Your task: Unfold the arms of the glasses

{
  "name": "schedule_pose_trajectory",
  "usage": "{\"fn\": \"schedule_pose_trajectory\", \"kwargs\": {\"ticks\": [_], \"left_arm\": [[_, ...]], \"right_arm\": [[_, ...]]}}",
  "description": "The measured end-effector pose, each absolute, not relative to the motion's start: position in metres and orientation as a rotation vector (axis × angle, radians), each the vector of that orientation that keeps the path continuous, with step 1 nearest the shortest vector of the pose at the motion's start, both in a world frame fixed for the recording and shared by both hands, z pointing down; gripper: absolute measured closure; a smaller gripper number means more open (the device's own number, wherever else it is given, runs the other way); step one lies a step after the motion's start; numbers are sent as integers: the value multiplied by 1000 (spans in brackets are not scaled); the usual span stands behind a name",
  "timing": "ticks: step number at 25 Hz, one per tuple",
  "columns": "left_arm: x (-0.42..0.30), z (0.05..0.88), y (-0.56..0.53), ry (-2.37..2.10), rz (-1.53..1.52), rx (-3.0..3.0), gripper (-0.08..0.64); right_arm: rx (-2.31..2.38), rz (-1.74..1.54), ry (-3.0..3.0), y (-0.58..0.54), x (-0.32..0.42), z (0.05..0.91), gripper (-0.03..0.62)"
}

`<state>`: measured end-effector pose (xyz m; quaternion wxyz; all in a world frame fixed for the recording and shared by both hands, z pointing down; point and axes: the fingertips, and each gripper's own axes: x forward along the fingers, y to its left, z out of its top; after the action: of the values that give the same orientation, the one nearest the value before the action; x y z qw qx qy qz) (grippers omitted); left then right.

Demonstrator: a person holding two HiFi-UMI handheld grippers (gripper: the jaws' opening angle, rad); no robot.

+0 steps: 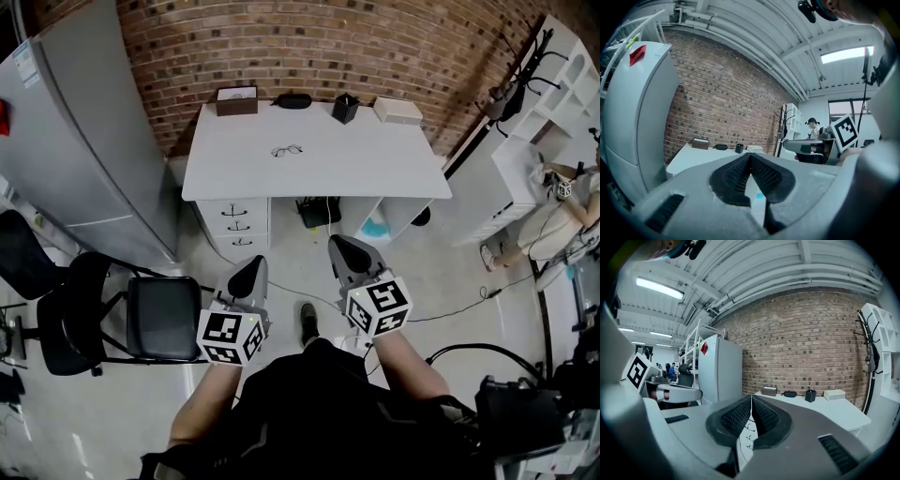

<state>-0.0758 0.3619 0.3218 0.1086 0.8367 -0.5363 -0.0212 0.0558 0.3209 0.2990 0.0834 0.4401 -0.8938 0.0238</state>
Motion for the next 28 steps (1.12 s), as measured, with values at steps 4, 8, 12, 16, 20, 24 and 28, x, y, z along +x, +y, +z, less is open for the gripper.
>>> {"fn": "schedule_pose_trajectory", "kwargs": {"ticks": [4, 8, 12, 16, 20, 24, 28], "left_arm": [[-67, 321, 329, -1579, -71, 2453, 551], [-59, 318, 294, -1587, -60, 2442, 551], [-55, 316, 263, -1607, -43, 2424, 551], [-55, 320, 235, -1643, -23, 2377, 551], [-57, 320, 211, -1691, 11, 2333, 551], [-49, 319, 183, -1722, 30, 2321, 551], [-39, 324, 151, -1745, 68, 2300, 551]], "right_arm": [[1330, 80, -2671, 287, 68, 300, 583], [1326, 92, -2673, 252, 79, 299, 583], [1318, 109, -2674, 218, 87, 301, 583], [1282, 134, -2693, 188, 91, 306, 583], [1241, 145, -2717, 158, 92, 308, 583], [1204, 140, -2740, 126, 99, 308, 583], [1151, 146, -2761, 95, 108, 312, 583]]}}
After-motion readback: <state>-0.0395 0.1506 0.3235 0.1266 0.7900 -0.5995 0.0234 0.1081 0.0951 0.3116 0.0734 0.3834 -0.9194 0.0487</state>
